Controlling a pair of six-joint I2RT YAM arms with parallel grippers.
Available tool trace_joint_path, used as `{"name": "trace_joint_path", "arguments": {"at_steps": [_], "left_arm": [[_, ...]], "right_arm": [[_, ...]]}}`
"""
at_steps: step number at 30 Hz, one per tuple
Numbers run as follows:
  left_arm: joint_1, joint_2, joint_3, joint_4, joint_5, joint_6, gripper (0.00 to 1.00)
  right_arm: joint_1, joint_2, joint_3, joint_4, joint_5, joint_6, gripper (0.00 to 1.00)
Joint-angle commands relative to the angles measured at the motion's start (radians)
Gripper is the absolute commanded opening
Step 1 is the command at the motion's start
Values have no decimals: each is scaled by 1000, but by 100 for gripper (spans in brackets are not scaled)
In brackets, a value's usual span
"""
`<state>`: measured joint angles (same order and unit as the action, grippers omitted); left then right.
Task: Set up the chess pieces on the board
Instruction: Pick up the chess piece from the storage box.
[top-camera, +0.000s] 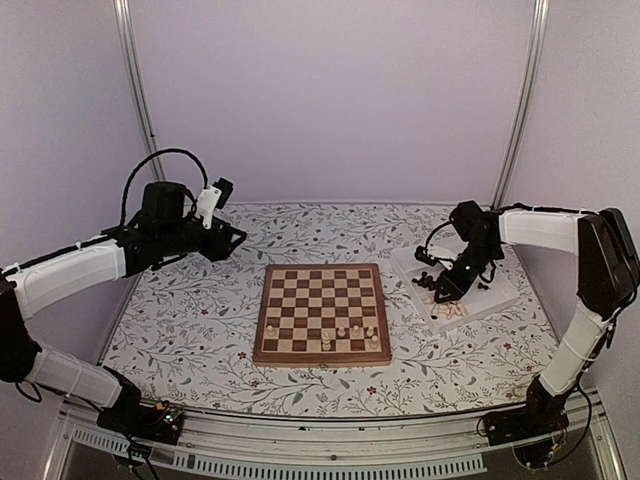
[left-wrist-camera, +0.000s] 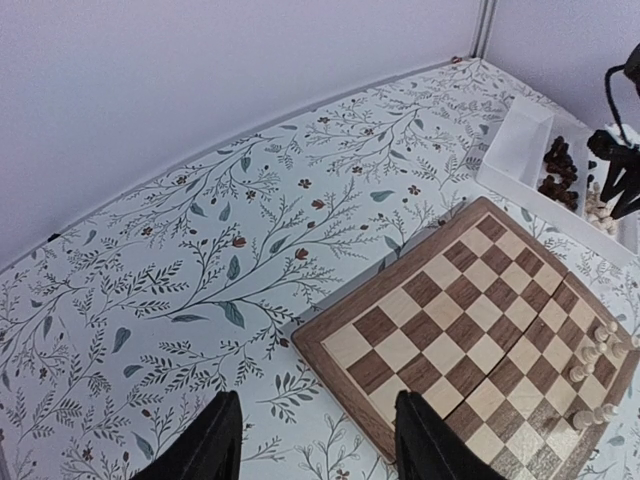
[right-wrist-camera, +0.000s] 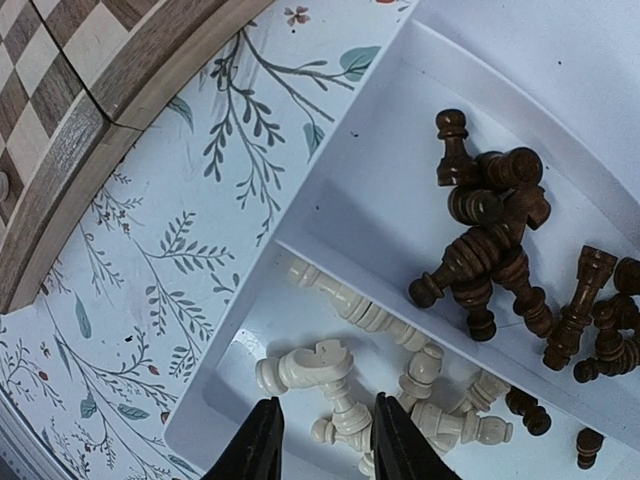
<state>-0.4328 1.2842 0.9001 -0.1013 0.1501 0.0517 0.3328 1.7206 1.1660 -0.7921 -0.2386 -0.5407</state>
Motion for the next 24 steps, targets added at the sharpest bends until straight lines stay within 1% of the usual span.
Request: {"name": "trace_joint_path", "arguments": {"at_steps": [1, 8, 13, 18, 24], "left_arm": [[9, 8, 5, 8, 14, 0, 54], [10, 19, 12, 3, 21, -3, 54], [11, 23, 14, 1, 24, -5, 54], [11, 27, 15, 1, 25, -5, 54], [10, 30, 16, -1, 27, -5, 55]], "right_arm": [[-23, 12, 6, 25, 7, 23, 33], [-155, 1, 24, 29, -14, 67, 33], [-218, 9, 20, 21, -48, 91, 34], [-246, 36, 31, 16, -78, 104, 37], [-253, 93, 66, 1, -131, 111, 37]]}}
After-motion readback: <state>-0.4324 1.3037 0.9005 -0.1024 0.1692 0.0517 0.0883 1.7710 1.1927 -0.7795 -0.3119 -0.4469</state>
